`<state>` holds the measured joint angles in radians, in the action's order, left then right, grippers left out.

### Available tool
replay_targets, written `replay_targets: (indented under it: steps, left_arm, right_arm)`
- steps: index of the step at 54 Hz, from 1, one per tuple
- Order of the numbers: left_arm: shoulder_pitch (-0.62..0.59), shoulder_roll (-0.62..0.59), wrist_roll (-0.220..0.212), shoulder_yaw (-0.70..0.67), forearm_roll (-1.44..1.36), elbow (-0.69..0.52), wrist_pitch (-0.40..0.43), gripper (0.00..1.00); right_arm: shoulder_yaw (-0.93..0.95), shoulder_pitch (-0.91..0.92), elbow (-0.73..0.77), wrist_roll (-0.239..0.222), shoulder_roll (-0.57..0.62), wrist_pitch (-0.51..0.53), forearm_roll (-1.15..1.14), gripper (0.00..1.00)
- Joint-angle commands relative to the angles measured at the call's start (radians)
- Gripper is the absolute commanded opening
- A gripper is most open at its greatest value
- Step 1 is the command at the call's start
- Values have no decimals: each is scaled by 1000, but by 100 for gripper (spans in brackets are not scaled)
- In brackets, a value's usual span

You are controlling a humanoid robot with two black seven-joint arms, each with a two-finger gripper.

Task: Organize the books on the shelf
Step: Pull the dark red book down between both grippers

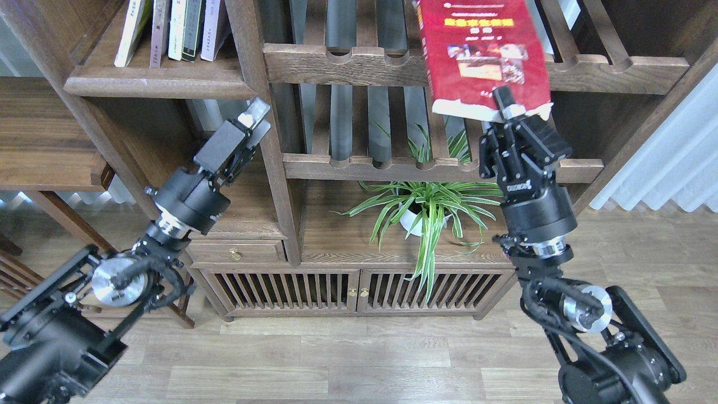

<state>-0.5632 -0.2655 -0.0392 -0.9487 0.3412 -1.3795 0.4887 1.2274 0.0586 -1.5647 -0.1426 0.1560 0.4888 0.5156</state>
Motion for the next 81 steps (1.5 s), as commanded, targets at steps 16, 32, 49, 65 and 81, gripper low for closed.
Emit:
replay_targets:
  steps: [16,32,49,65,81]
  left_arm:
    - [-90,-40,-28,99,188,0,0,84]
    - [-121,-31,-30,113,289,0,0,84]
    - [-121,-35,-62,169,348,0,0,82]
    - [-119,-26,-67,191,351,0,-21,80]
    - [-116,-21,-76,212,352,0,-33,79]
  right_arm:
    - [-37,7,-14,1,-21,0,0,5]
    - [-49,14,-14,1,-39,0,-2,5]
    - [-101,27,-14,0,-39,0,-8,5]
    - [-144,27,-12,0,-38,0,-43,5]
    - [-181,35,-11,-12,-32,0,-74,5]
